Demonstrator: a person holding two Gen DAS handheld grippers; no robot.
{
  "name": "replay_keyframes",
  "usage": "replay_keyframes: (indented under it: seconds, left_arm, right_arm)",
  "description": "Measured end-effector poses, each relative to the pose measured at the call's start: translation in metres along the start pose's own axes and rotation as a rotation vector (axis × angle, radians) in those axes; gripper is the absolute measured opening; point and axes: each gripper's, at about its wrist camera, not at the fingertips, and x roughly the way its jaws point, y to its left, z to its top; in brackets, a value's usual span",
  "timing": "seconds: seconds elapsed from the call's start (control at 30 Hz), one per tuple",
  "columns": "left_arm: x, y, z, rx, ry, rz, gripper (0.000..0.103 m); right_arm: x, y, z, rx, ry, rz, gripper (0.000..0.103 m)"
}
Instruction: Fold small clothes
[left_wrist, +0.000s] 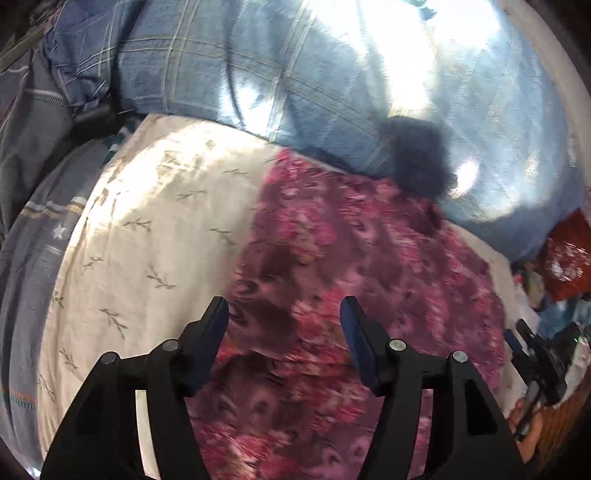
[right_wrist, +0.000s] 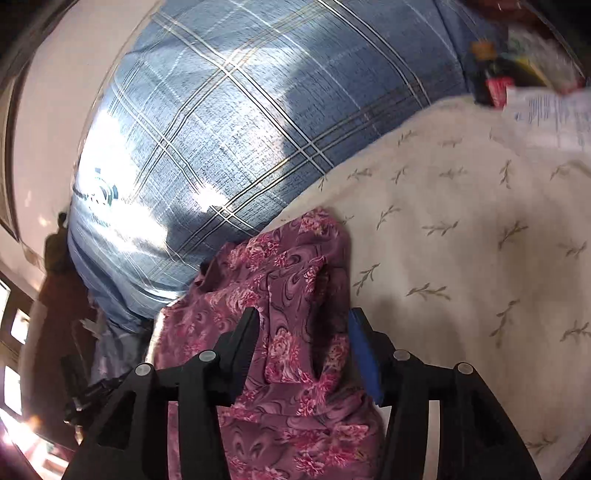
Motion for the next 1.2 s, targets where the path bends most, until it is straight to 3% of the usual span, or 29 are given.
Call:
replay_keyframes:
  seconds: [0.03,0.07,0.1,0.17,0.23,0.37,0.47,0.53,0.63,0.87,1.03,1.2]
  left_arm:
    - [0.014,0.004,0.0,-0.015,0.055,-0.013,0.062]
    - [0.025,0.006,-0.002,-0.02,0.089,-0.014,0.061]
    - [0.028,0.004,-0.006,0.013,0.061,0.025,0.062]
    - [0.03,-0.007,-0.013,0.107,0.024,0.1,0.063]
    - [0.029,-0.01,-0.017,0.131,0.005,0.119,0.063]
    - [0.019,0.005,-0.019,0.084,0.061,0.089,0.064]
    - [0.01,0.019,-0.031,0.03,0.115,0.052,0.065]
    - [0.0,0.029,-0.047,0.015,0.165,0.049,0.065]
    - [-0.02,0.036,-0.077,0.054,0.187,0.068,0.065]
    - [-0.074,0.092,-0.143,-0.035,0.205,-0.144,0.066]
    - [-0.097,0.128,-0.185,-0.063,0.203,-0.169,0.066]
    - [-0.101,0.132,-0.214,-0.068,0.21,-0.25,0.066]
  right_arm:
    - [0.008,0.003,-0.001,-0.028,0.027,-0.011,0.048]
    - [0.019,0.008,-0.005,-0.073,0.052,-0.045,0.029]
    - [0.03,0.013,-0.008,-0.125,0.066,-0.11,0.012]
    - [0.036,0.013,-0.013,-0.155,0.022,-0.121,0.01]
    - [0.037,0.011,-0.013,-0.123,0.026,-0.092,0.01]
    - [0.009,0.003,-0.018,-0.086,0.048,-0.069,0.015]
    - [-0.015,-0.002,-0.038,-0.091,0.048,-0.083,0.016]
    - [-0.03,-0.012,-0.054,-0.083,0.09,-0.106,0.032]
    - [-0.054,-0.028,-0.086,-0.077,0.127,-0.08,0.029]
    - [-0.111,-0.041,-0.153,-0.094,0.196,-0.106,0.03]
    - [-0.135,-0.046,-0.191,-0.103,0.206,-0.084,0.031]
    - [-0.133,-0.048,-0.214,-0.119,0.275,-0.066,0.033]
